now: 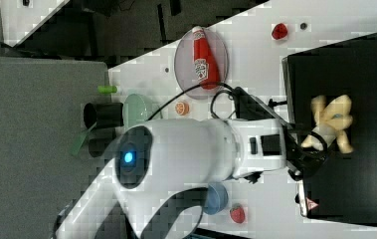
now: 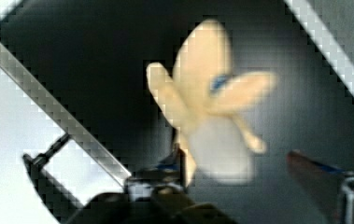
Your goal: Pick banana from table and place on oven.
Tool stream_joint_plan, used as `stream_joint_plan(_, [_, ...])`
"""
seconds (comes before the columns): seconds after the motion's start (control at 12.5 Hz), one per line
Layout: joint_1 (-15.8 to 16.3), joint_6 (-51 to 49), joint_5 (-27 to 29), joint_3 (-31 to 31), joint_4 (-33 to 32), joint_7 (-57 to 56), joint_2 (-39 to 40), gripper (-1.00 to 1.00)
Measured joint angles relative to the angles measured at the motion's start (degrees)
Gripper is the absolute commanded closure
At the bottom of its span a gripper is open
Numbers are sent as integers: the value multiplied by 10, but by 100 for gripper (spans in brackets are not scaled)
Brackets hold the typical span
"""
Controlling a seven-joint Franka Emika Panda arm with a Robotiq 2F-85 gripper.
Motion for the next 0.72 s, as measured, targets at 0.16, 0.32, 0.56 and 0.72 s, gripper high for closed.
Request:
stream_joint_plan(0.16, [5, -8, -4, 4, 8, -5, -7, -100])
stream_joint_plan(0.32, [5, -49, 6, 16, 21, -13, -7, -100])
stream_joint_plan(0.56, [1, -65, -2, 60, 21, -12, -21, -100])
stream_joint_plan(0.72, [0, -68, 1, 110, 27, 27, -38, -100])
